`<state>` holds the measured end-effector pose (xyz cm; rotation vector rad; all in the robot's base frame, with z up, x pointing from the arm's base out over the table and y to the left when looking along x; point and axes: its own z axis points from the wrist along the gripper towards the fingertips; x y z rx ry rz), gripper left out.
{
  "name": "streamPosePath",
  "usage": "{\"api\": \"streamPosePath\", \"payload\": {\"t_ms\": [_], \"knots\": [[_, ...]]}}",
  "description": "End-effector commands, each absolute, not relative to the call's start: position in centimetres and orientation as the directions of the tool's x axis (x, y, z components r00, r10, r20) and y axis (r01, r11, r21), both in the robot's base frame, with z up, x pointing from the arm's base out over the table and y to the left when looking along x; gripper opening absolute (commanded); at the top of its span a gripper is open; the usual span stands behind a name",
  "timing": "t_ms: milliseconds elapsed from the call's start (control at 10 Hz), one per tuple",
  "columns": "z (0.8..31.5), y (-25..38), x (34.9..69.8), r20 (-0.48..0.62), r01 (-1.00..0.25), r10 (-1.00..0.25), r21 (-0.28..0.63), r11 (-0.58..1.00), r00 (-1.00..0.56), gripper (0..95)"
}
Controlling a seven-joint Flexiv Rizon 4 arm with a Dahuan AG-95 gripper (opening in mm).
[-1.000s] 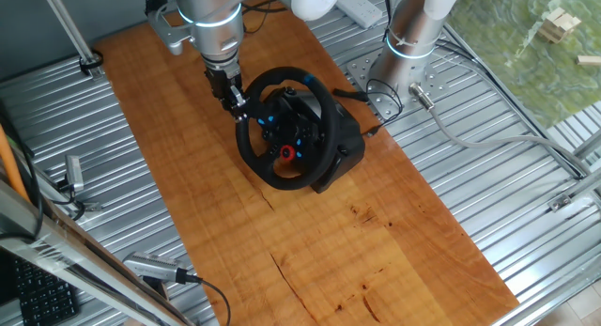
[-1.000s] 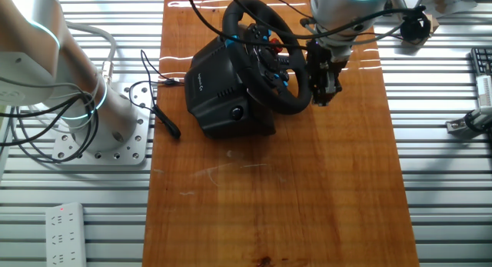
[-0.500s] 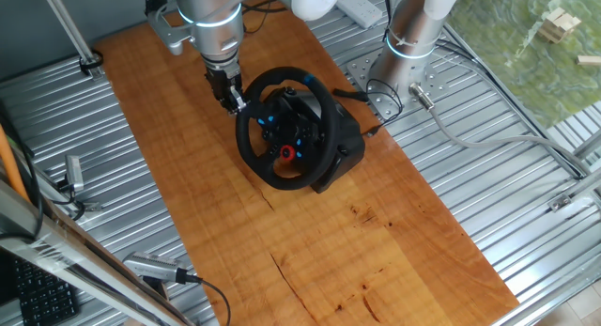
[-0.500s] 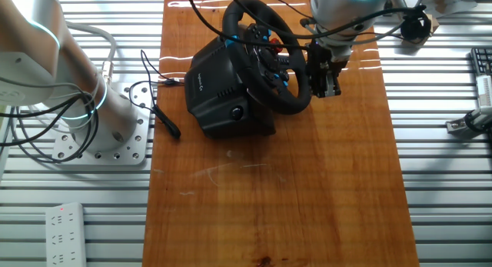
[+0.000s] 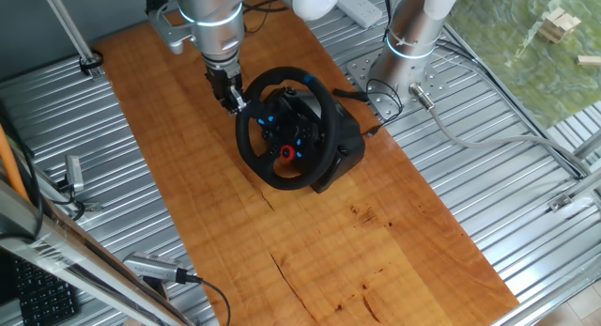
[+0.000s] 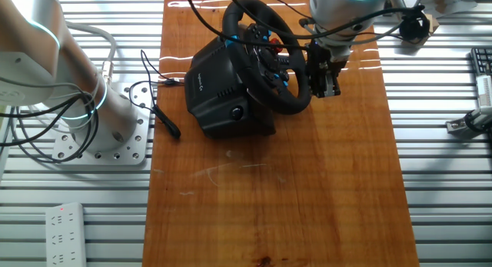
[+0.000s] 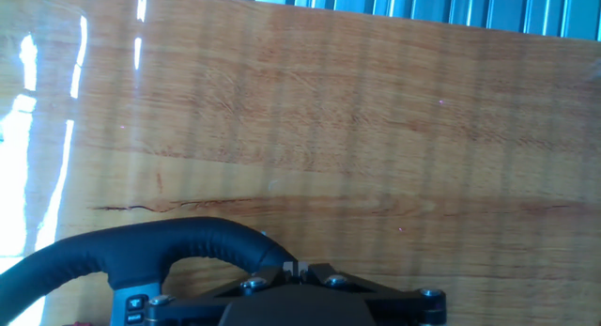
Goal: Rotate the steering wheel 90 degrees clockwise
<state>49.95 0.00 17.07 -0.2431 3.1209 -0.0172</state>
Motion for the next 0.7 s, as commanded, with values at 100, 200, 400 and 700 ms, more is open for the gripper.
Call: {"api": "streamPosePath", "payload": {"t_ms": [100,200,400,700], "knots": [[17.05,0.02,50.0,-0.009,-0.153,-0.153,-0.012,0.988,-0.988,0.0],[17.05,0.02,50.0,-0.01,-0.152,-0.153,-0.012,0.988,-0.988,0.0],[17.06,0.02,49.99,-0.01,-0.15,-0.15,-0.012,0.989,-0.989,0.0],[17.12,0.05,50.06,-0.008,-0.153,-0.153,-0.012,0.988,-0.988,0.0]]}}
